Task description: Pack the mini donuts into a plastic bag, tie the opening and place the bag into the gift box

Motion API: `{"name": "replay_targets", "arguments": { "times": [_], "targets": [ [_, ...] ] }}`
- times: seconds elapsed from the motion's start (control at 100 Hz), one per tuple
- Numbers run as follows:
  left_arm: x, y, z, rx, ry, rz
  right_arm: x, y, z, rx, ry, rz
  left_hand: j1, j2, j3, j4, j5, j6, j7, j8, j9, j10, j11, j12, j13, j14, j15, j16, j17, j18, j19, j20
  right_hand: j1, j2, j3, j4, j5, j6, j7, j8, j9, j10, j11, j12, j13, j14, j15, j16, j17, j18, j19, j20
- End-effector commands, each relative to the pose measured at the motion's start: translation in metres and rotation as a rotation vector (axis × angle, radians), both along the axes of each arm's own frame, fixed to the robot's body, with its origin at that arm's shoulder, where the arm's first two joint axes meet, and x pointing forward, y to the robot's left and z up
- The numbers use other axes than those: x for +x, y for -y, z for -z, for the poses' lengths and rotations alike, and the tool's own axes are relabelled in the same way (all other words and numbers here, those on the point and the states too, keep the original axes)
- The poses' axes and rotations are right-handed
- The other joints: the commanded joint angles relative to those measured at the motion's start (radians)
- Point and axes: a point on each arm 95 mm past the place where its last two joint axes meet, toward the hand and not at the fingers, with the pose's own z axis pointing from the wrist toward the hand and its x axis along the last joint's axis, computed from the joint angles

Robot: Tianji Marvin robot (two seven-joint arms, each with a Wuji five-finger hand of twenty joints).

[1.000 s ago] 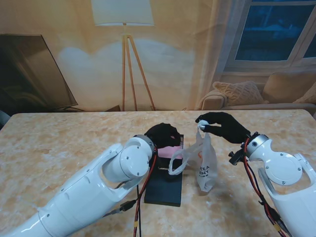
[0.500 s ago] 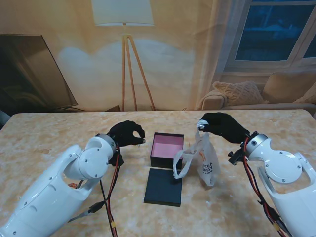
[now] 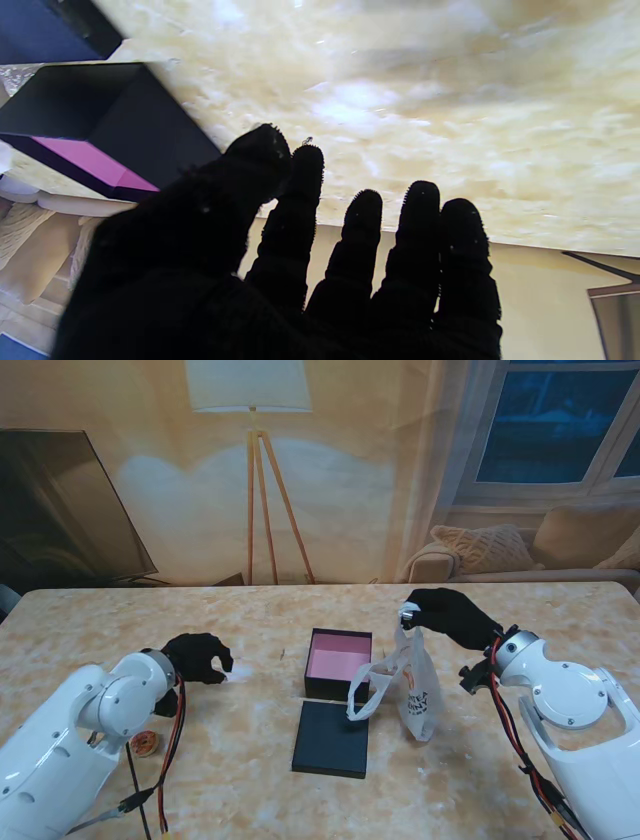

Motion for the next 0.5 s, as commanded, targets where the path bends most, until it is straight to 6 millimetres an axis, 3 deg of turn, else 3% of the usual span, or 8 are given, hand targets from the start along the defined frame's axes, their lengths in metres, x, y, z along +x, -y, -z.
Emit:
{"name": "replay_targets", "arguments": {
  "times": [0.0, 0.21, 0.22, 0.28, 0.49],
  "targets": [
    [-0.004, -0.019, 0.011, 0.032, -0.054, -0.016, -0.003, -0.005, 0.003, 0.006, -0.016, -0.014, 0.009, -0.014, 0.001, 0.003, -0.018, -0.023, -0.012, 0.011, 0.029, -0.015, 0.007, 0.018, 0.036, -0.019, 0.003, 0.002, 0.009, -0.020, -0.009, 0.004, 0.071, 0.078, 0.073, 0.091, 0.000, -0.102, 0.049, 0.015, 0.029, -0.032, 0.017, 0.014, 0.018, -0.028, 0.017, 0.026, 0.000, -0.007, 0.020, 0.015],
    [-0.012, -0.048, 0.025, 0.096, -0.100, -0.034, -0.002, -0.005, 0.003, 0.004, -0.018, -0.009, 0.043, -0.002, -0.032, 0.013, -0.033, -0.040, -0.015, 0.010, 0.054, -0.022, 0.016, 0.027, 0.070, -0.028, 0.012, 0.019, 0.029, -0.030, -0.030, -0.003, 0.072, 0.078, 0.070, 0.091, -0.002, -0.103, 0.048, 0.014, 0.027, -0.031, 0.021, 0.014, 0.016, -0.028, 0.022, 0.030, 0.000, -0.008, 0.023, 0.018],
    [-0.012, -0.049, 0.026, 0.100, -0.101, -0.035, -0.002, -0.005, 0.003, 0.004, -0.018, -0.009, 0.032, 0.001, -0.018, 0.027, -0.039, -0.044, -0.021, 0.004, 0.048, -0.022, 0.015, 0.028, 0.065, -0.030, 0.009, 0.020, 0.030, -0.031, -0.033, -0.005, 0.072, 0.079, 0.070, 0.091, -0.002, -0.103, 0.048, 0.014, 0.027, -0.031, 0.021, 0.014, 0.015, -0.029, 0.022, 0.030, 0.000, -0.008, 0.023, 0.018],
    [-0.015, -0.057, 0.029, 0.131, -0.111, -0.033, -0.002, -0.005, 0.004, 0.004, -0.020, -0.009, 0.015, 0.003, 0.000, 0.046, -0.047, -0.054, -0.026, -0.008, 0.040, -0.024, 0.010, 0.027, 0.058, -0.033, 0.000, 0.019, 0.029, -0.034, -0.046, -0.012, 0.073, 0.078, 0.070, 0.091, -0.003, -0.101, 0.047, 0.014, 0.026, -0.031, 0.022, 0.014, 0.015, -0.029, 0.022, 0.031, 0.001, -0.006, 0.024, 0.019],
    [-0.024, -0.078, 0.037, 0.195, -0.098, -0.035, -0.002, -0.004, 0.004, 0.002, -0.021, -0.008, 0.009, -0.024, 0.029, 0.057, -0.073, -0.090, -0.027, -0.023, 0.023, -0.028, -0.002, 0.025, 0.044, -0.041, -0.016, 0.013, 0.024, -0.032, -0.059, -0.016, 0.073, 0.078, 0.069, 0.090, -0.003, -0.102, 0.048, 0.013, 0.026, -0.032, 0.023, 0.013, 0.016, -0.030, 0.023, 0.031, 0.002, -0.005, 0.027, 0.021]
  ]
}}
